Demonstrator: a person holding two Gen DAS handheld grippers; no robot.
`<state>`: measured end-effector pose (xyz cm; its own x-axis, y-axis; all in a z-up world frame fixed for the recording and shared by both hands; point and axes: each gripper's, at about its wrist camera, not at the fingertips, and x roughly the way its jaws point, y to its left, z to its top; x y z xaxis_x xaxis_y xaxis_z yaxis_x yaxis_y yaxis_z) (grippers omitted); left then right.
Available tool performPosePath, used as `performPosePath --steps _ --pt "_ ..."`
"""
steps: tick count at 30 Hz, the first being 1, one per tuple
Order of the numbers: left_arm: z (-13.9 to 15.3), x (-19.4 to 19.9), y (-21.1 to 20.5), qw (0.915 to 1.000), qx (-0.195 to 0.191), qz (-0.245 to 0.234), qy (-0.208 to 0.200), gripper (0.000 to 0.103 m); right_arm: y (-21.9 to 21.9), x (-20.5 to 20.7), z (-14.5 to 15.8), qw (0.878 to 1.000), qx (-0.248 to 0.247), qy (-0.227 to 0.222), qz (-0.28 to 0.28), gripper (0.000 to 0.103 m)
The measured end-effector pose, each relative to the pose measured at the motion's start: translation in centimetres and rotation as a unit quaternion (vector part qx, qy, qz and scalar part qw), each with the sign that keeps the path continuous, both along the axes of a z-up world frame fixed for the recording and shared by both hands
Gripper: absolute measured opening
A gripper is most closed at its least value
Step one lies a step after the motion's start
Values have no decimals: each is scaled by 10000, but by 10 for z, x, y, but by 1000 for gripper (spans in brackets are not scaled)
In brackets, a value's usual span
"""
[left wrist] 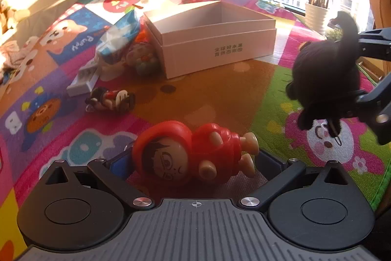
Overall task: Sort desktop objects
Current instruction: 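Lift the red doll into the box with the left gripper while the right gripper lifts the plush cat, then lower the plush cat into the box and open the right gripper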
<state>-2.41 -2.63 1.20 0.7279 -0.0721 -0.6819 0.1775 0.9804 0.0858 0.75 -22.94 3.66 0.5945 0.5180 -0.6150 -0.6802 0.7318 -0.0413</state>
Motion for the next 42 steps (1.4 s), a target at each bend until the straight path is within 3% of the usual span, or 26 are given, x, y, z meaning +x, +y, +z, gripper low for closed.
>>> performPosePath --steps 3,6,11,14,17,21,25,33,39,42 --pt "5 -4 1 10000 -50 -14 -73 97 -11 -5 14 9996 222 -143 -22 88" --pt "17 -5 1 9996 -92 -28 -271 97 -22 -9 37 9970 362 -650 -194 88" --pt "67 11 -5 9929 55 -175 -1177 97 -40 -7 85 9822 764 -1540 -756 88" --pt "93 31 -15 9843 126 -343 -1725 97 -51 0 105 9737 1004 -1718 -1110 88" --pt "106 63 -26 9801 129 -493 -1919 97 -59 8 112 9663 1064 -1886 -1392 88" --pt "110 121 -39 9794 -182 -547 -1936 98 -63 27 110 9663 1081 -1718 -1586 88" --pt "95 155 -37 9868 -97 -347 -1580 100 -60 48 105 9694 1083 -1478 -1633 88" --pt "54 85 9 9930 -162 -66 -1169 102 -32 106 98 9773 1066 -1021 -1519 88" --pt "36 48 39 9956 -189 279 -879 102 10 172 80 9851 869 -151 -1477 91" --pt "32 43 57 9946 -259 595 -810 103 24 183 69 9867 636 95 -1492 95"
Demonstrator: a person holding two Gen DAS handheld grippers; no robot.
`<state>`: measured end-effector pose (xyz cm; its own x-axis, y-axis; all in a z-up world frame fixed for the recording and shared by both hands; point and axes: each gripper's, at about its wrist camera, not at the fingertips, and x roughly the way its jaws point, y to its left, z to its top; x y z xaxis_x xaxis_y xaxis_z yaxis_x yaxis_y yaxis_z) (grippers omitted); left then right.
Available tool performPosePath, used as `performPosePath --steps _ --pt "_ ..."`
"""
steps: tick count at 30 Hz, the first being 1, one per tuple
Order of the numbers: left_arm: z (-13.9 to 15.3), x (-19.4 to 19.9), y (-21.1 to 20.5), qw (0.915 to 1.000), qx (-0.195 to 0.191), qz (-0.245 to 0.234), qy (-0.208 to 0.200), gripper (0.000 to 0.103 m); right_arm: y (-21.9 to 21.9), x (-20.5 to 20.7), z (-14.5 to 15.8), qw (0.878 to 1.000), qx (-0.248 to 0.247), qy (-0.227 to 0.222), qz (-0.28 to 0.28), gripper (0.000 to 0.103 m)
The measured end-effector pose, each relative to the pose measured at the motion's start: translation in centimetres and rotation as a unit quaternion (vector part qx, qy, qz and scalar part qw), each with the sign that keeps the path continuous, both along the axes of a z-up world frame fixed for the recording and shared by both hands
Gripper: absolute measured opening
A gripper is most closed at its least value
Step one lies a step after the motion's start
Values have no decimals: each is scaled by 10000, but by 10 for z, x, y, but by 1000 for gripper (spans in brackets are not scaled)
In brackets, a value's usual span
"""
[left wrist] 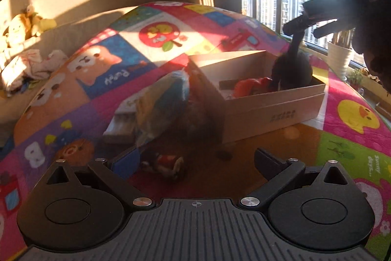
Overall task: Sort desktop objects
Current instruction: 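Lower the plush cat into the box and open the right gripper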
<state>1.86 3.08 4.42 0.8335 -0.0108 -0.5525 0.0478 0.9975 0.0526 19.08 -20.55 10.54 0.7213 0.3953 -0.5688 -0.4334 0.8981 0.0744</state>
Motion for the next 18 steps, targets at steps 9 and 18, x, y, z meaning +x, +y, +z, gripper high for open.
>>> performPosePath --steps 9,18 --pt "-14 -2 30 9979 -138 613 168 103 9 -45 -6 9975 -319 -331 542 98" --pt "-1 -16 84 9856 -233 1676 -41 103 115 -125 -56 9623 -1160 -717 2354 60"
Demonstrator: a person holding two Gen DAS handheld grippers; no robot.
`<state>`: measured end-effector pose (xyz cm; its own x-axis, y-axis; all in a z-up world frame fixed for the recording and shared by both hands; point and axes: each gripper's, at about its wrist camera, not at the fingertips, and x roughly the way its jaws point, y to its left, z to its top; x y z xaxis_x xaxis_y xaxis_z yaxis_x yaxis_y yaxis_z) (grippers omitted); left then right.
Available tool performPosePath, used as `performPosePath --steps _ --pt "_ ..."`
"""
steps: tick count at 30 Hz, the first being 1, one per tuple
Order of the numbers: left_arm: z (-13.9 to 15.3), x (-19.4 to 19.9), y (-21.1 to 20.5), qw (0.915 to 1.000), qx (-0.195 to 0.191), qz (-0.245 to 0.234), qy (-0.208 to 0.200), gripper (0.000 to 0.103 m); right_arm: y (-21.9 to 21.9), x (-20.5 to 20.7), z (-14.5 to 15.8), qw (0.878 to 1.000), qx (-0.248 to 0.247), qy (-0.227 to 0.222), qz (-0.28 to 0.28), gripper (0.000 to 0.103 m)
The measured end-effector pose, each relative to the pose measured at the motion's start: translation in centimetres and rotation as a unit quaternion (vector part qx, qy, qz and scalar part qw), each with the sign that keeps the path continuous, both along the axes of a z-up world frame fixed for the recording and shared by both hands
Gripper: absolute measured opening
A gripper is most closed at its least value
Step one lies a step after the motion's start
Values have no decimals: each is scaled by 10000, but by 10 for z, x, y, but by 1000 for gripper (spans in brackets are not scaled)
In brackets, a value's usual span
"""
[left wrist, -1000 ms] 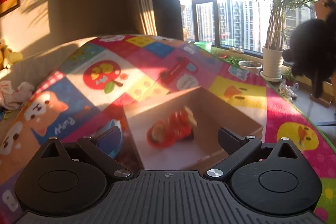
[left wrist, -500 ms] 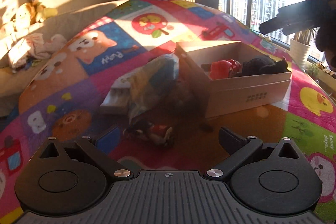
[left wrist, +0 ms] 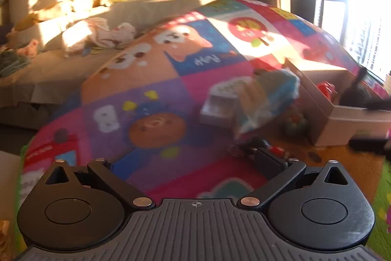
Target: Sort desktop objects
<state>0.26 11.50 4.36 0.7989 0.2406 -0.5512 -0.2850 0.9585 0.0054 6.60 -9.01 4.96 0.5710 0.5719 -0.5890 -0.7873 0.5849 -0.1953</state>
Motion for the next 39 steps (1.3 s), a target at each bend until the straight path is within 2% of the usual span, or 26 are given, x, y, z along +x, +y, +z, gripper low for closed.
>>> performPosePath --steps 1,3,9,11,12,15,18,24,25,27,29,31,33,35,39 --pt "2 -3 5 10000 2 72 -36 103 13 -2 -5 9998 -37 88 148 53" --pt "5 -8 13 9998 -27 179 -101 103 37 -1 -14 9993 8 244 283 53" --pt "5 -17 24 9995 -184 239 -98 103 87 35 -37 9970 -49 774 34 50" --pt "3 -18 24 9994 -218 238 -83 103 95 39 -42 9956 -223 901 154 30" --pt "2 -18 25 9994 -240 239 -80 103 95 39 -42 9947 -271 978 186 30" --pt "1 -17 23 9994 -273 206 -75 103 77 32 -31 9928 -82 1172 234 28" --pt "-1 -14 19 9995 -292 109 -53 103 38 19 -13 9914 234 1278 179 28" --pt "-8 -3 0 9991 -299 -298 62 103 -51 6 0 9881 418 1314 -677 28" --pt "-9 1 -5 9989 -257 -396 79 103 -63 3 0 9884 434 1212 -808 29" --pt "-9 11 -17 9980 -109 -624 40 103 -83 -1 0 9878 527 1006 -1064 43" --pt "-8 24 -27 9967 75 -810 -58 103 -99 -5 -4 9857 706 821 -1292 68" --pt "-7 40 -37 9948 256 -973 -142 103 -111 -9 -9 9826 838 561 -1559 79" --pt "-10 59 -47 9924 547 -1084 -181 103 -120 -8 -18 9769 974 543 -1823 82" --pt "-16 80 -56 9883 901 -1224 -81 103 -129 -4 -26 9711 1115 738 -1975 86" --pt "-29 109 -71 9797 1344 -1484 132 99 -143 3 -41 9592 1395 990 -2253 86"
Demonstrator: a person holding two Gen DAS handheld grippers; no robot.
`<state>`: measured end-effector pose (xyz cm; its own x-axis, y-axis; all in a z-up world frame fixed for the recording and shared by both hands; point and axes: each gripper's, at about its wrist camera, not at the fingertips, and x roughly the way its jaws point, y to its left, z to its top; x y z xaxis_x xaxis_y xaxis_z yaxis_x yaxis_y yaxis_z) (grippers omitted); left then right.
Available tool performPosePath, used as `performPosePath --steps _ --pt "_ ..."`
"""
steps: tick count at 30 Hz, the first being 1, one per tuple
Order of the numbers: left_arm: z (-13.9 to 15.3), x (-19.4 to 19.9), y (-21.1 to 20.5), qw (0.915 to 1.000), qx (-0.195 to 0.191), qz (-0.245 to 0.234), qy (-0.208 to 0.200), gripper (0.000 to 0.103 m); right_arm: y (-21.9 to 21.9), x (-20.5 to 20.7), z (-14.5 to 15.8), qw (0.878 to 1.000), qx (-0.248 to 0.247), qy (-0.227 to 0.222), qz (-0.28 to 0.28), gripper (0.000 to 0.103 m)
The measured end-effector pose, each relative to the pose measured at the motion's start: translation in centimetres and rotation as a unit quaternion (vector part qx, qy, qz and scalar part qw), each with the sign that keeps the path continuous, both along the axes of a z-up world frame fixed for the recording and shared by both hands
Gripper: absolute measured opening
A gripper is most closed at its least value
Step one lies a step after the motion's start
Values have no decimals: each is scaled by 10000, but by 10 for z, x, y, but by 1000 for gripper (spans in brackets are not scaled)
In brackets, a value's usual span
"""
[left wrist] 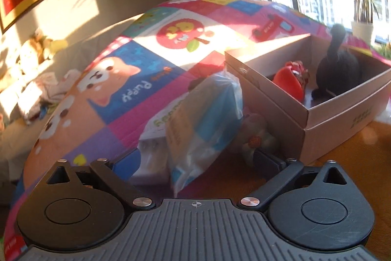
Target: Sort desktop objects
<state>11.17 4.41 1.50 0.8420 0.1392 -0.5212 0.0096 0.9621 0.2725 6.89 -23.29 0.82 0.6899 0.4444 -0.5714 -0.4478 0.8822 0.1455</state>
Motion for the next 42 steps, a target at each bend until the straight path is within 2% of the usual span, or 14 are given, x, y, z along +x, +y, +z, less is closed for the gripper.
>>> performPosePath --steps 6,10,16,20,21,22,23,24,27,33,35,38,40,42 --pt "-2 13 -7 9989 414 -221 -43 98 -10 1 -6 9990 423 -25 -148 92" --pt "-2 8 0 9988 232 -417 91 85 -12 -1 -5 9984 505 -95 -220 95" --pt "-12 8 9 9984 509 -65 222 78 -12 -4 -4 9979 565 -162 -263 98" --pt "-13 23 10 9987 474 95 146 74 -12 -1 -6 9976 605 -118 -314 99" --pt "-13 27 7 9984 543 54 126 72 -13 -1 -6 9976 607 -106 -327 99" --pt "-12 30 3 9979 636 1 91 60 -13 -1 -6 9975 614 -100 -342 99" --pt "-12 31 0 9974 719 -20 63 53 -14 -1 -6 9973 632 -95 -370 99" --pt "-10 31 -3 9971 764 -4 25 51 -15 0 -6 9970 653 -83 -402 99" --pt "3 14 -2 9976 684 44 -109 47 -22 1 -7 9950 799 -54 -590 99" --pt "24 -68 -9 9954 945 -112 -44 46 -31 6 -9 9911 1084 45 -773 103" --pt "24 -93 -13 9969 772 -144 97 48 -31 6 -9 9909 1105 46 -764 103" --pt "20 -117 -14 9987 -14 -277 433 50 -30 6 -8 9913 1089 25 -737 103" --pt "18 -125 -18 9947 -662 -484 619 50 -30 4 -7 9917 1045 6 -750 103" --pt "20 -133 -25 9882 -1147 -794 636 55 -29 2 -5 9928 986 55 -672 103"
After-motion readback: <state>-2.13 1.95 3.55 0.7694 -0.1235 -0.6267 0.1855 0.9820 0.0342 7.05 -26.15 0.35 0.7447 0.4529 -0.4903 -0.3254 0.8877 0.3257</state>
